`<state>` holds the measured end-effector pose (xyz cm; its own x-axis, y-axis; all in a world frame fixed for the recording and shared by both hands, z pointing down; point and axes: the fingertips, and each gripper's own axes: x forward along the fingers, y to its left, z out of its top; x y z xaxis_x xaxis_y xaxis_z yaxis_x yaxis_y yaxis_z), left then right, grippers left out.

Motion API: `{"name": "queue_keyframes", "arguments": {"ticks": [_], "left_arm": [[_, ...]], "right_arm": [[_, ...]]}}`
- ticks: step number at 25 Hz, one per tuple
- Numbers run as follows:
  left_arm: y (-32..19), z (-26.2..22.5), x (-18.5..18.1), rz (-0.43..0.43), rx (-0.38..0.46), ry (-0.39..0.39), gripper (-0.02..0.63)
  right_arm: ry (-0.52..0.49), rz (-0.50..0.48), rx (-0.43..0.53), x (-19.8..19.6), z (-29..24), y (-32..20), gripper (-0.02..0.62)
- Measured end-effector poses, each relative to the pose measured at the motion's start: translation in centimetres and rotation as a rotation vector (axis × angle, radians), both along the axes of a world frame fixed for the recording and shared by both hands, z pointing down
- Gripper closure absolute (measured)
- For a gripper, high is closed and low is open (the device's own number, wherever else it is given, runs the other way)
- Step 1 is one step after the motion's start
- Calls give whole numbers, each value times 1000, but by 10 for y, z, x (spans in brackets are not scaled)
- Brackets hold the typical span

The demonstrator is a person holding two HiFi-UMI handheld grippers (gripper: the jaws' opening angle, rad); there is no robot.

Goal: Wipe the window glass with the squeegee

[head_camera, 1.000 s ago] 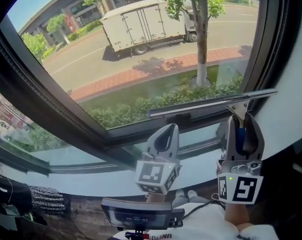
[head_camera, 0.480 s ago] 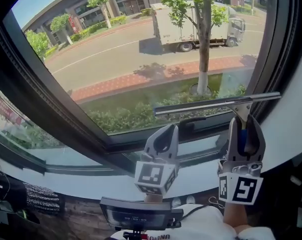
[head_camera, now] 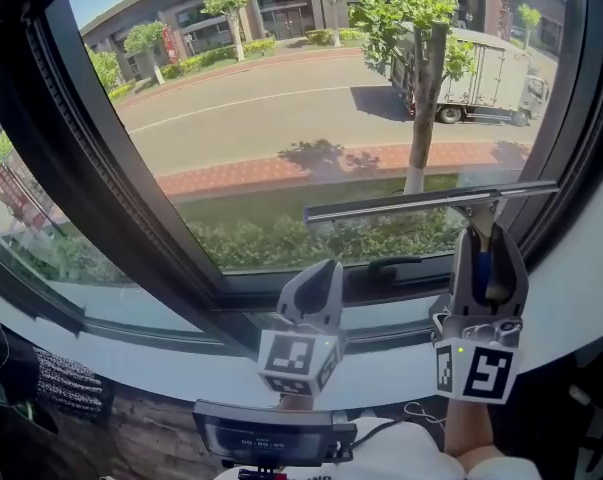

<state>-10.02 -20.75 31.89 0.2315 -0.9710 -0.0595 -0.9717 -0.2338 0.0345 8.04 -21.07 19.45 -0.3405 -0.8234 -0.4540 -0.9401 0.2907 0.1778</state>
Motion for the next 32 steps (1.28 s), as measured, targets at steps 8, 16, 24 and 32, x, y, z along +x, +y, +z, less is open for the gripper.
{"name": "queue_keyframes", "arguments": {"ticks": [8, 16, 24, 32], "left_arm": [[0, 1, -15, -30, 12, -14, 606], [13, -1, -39, -93, 13, -8, 606], [25, -6, -67, -148, 18, -6, 606], [21, -9, -112, -184, 14, -12, 606]], "right_arm": [[-29, -26, 170, -55, -71, -7, 446], [-111, 22, 382, -129, -171, -9, 446], [-67, 77, 420, -203, -227, -17, 446], [-117, 95, 462, -264, -268, -18, 446]]}}
